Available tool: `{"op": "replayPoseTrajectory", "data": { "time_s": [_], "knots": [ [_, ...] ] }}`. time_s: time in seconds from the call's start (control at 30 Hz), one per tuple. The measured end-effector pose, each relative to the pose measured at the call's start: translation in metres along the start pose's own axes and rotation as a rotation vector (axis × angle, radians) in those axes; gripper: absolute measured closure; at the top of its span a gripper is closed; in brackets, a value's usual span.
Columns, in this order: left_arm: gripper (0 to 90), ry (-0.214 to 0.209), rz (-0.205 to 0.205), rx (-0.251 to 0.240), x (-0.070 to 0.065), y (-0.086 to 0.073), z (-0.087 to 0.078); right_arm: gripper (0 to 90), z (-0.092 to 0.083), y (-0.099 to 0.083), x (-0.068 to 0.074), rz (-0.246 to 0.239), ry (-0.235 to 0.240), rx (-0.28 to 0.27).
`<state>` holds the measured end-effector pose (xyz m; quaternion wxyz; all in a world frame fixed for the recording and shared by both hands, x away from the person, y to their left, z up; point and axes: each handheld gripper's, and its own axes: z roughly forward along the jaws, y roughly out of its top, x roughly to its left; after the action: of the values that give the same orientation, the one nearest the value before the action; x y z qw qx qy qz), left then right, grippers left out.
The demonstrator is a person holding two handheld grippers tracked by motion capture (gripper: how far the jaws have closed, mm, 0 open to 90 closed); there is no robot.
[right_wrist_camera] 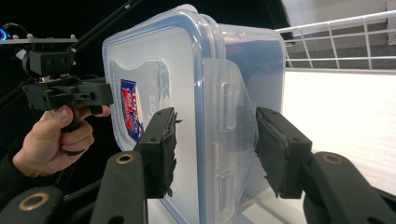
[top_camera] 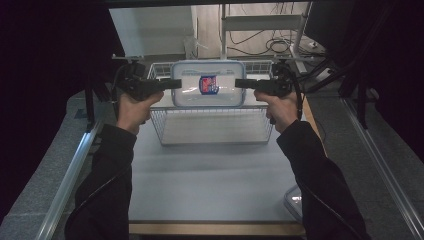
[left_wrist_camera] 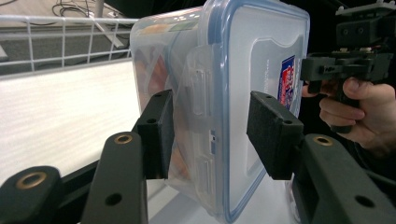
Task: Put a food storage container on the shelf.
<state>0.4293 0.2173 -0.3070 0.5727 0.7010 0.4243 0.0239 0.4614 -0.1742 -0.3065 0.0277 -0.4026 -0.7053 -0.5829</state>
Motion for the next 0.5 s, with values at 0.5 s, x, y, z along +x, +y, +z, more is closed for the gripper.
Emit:
{"op": "replayPoseTrajectory", "data": {
  "time_s": [0.5],
  "knots": [
    [52.2, -0.01, -0.051, -0.013, 0.018, 0.001, 0.013, 49.6, 0.012, 0.011, -0.013, 0.033, -0.026, 0.009]
  ]
}}
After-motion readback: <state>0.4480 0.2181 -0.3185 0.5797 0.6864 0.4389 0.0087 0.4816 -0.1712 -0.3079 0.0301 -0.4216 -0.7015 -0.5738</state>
